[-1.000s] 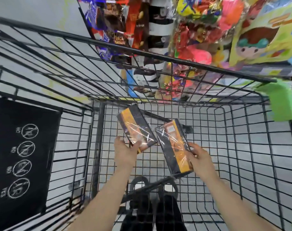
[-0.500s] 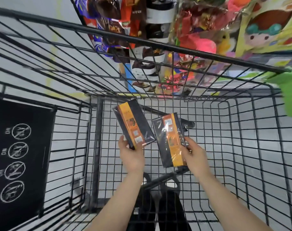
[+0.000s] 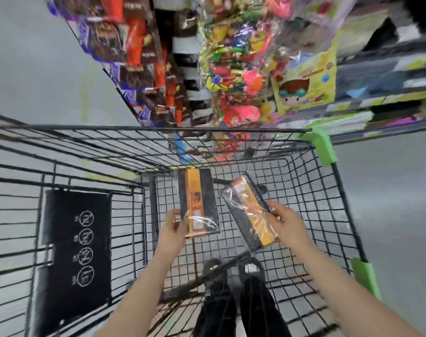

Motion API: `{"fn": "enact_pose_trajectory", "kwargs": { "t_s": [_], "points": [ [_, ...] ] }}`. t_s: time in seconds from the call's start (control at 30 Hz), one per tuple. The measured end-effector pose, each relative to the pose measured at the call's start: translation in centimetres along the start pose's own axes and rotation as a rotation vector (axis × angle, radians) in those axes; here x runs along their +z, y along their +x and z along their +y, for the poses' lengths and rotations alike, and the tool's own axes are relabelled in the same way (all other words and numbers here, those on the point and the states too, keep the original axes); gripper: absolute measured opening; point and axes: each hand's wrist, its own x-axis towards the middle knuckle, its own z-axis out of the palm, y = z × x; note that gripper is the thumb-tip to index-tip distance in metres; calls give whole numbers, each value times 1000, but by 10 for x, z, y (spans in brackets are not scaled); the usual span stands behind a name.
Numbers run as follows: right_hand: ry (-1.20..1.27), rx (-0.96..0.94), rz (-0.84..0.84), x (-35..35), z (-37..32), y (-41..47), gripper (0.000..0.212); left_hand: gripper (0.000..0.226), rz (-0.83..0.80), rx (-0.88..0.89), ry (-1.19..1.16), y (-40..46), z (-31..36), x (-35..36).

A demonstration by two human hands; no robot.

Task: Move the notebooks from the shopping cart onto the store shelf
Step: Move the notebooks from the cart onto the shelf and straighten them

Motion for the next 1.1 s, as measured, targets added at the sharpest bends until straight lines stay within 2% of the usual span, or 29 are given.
{"fn": "enact_pose_trajectory", "kwargs": {
  "t_s": [0.17,0.27,0.37,0.5,0.63,0.83,0.97,1.1],
  "points": [
    [121,-36,43,-56,-32,-54,30,14,-98,143,50,-58,69,-12],
    [210,-37,91,-95,-34,-79,15,14,-133,224,65,-86,109,1],
    [248,-67,148,-140,-23,-101,24,24,-141,265,90,-111,142,29],
    [298,-70,180,-215,7,-117,22,19,-133,320,101,-142,177,95],
    [289,-64,184,-304,51,-109,26,27,-129,306,13,-177,211,181],
    [288,-51,185,-429,125,-115,24,20,4,257,-139,-226,242,310],
    [300,-46,211,-495,159,-122,21,20,-12,225,-110,-240,256,365],
    [304,12,270,-547,200,-110,27,16,-24,219,-47,-238,284,408]
  ]
}}
